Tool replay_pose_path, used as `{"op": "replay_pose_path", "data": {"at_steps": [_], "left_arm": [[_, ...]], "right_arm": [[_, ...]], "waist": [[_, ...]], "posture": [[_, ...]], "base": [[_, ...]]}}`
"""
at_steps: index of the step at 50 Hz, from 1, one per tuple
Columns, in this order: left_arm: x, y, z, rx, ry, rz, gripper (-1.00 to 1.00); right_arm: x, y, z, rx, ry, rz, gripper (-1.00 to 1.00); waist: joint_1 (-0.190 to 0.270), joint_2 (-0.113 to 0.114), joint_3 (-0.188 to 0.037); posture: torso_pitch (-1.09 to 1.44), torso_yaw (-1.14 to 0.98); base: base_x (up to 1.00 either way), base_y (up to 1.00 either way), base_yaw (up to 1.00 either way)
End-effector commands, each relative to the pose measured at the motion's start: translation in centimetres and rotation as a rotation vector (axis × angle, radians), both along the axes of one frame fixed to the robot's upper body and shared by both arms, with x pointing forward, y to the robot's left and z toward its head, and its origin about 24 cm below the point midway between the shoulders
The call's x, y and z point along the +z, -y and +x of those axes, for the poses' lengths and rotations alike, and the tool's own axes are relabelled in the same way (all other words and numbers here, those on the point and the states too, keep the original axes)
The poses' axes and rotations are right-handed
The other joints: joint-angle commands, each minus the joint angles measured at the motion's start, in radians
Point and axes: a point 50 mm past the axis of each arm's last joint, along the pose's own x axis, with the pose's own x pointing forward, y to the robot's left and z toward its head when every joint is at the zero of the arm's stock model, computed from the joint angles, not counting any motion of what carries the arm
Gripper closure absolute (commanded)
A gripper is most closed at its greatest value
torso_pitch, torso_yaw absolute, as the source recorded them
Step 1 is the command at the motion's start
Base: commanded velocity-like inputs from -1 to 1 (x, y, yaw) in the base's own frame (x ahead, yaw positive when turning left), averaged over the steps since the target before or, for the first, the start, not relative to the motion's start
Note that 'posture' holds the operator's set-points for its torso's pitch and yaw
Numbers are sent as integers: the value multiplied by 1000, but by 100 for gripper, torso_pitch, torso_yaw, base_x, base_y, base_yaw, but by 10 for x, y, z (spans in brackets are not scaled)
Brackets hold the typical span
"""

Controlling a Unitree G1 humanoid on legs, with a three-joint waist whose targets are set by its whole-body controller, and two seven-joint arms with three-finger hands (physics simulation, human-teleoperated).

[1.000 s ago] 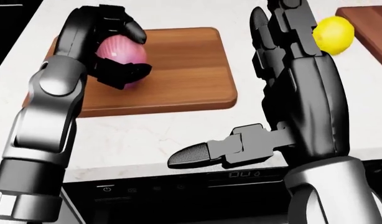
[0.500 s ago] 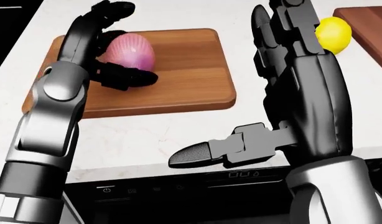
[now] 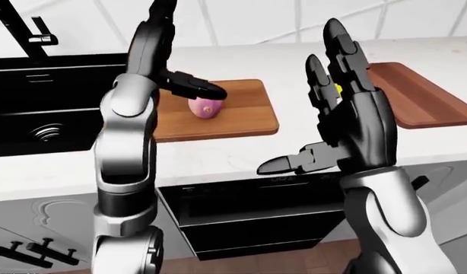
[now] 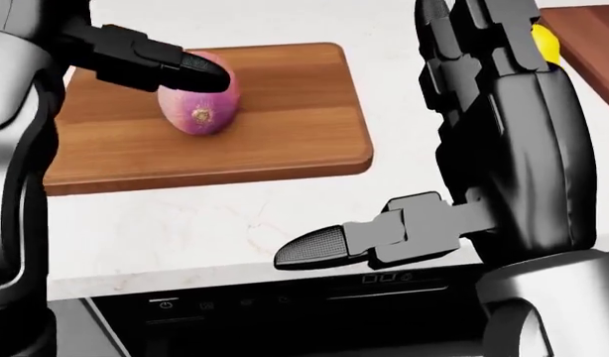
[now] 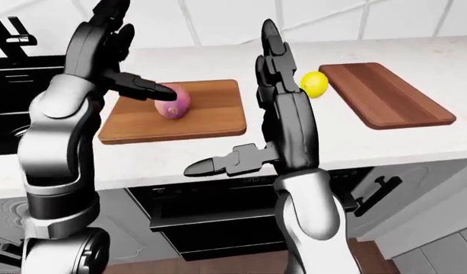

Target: Place the lemon and the onion on separate cutting boards.

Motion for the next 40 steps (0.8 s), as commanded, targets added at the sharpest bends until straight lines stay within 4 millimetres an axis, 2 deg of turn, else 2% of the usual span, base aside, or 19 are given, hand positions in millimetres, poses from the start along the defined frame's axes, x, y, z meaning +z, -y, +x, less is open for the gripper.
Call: {"op": "replay_pose_path", "data": {"at_steps": [1,2,3,4,7,11,14,16,17,18,19,20,23,25,28,30,31,33,40], "left_arm": [[15,0,-12,-11,59,-8,-100],[16,-1,-16,-14,64,-16,-100],[17,-1,-19,-16,68,-22,-100],[19,-2,-22,-15,73,-26,-100],[20,-3,-24,-15,77,-31,-100],[18,-3,-23,-11,76,-27,-100],[19,-2,-24,-15,75,-24,-100],[20,-2,-24,-14,76,-24,-100],[20,-2,-24,-14,77,-24,-100],[19,-2,-24,-15,77,-22,-100],[19,-2,-24,-15,76,-22,-100],[19,-1,-23,-16,77,-21,-100],[20,-1,-24,-15,78,-20,-100],[19,-3,-24,-12,77,-23,-100],[19,-4,-24,-9,78,-23,-100],[20,-5,-24,-8,81,-23,-100],[21,-5,-24,-7,82,-23,-100],[22,-6,-25,-5,84,-25,-100],[20,-7,-24,-7,83,-25,-100]], "right_arm": [[6,2,-4,0,50,8,-100],[7,2,-5,-1,51,10,-100],[7,2,-5,-1,51,9,-100],[7,2,-5,-2,51,6,-100],[9,3,-6,-4,53,7,-100],[8,2,-6,-3,51,11,-100],[9,2,-6,-2,51,11,-100],[10,1,-7,-2,53,10,-100],[11,1,-8,-1,55,9,-100],[10,1,-8,-1,55,8,-100],[10,1,-8,-1,55,9,-100],[10,2,-8,-1,55,10,-100],[9,2,-7,-1,53,9,-100],[9,1,-7,0,55,10,-100],[10,1,-8,3,61,12,-100],[11,0,-9,3,61,14,-100],[11,0,-9,5,62,15,-100],[12,-1,-9,8,61,11,-100],[11,-1,-7,7,57,6,-100]], "waist": [[-1,1,-21],[2,6,-37],[3,8,-26],[0,27,-20],[-7,55,-26],[-7,35,-10],[-2,4,-6],[0,-30,-11],[2,-62,-20],[11,-64,-38],[-6,-59,-14],[0,-73,-1],[4,-47,-4],[10,-26,10],[18,-11,8],[21,-28,-8],[20,-39,-4],[16,-59,-32],[2,-45,-28]], "posture": [[0,0],[0,0],[0,0],[0,0],[0,0],[0,0],[0,0],[0,0],[0,0],[0,0],[0,0],[0,0],[0,0],[0,0],[0,0],[0,0],[0,0],[0,0],[0,0]], "base": [[0,0,0],[0,-10,0],[0,-25,0],[0,-30,0],[0,-48,0],[0,-56,0],[0,-58,0],[0,-57,0],[0,-57,0],[0,-57,0],[0,-56,0],[0,-57,0],[0,-57,0],[0,-53,0],[0,-40,0],[0,-11,0],[-21,-9,0],[-45,-18,0],[-53,-26,0]]}}
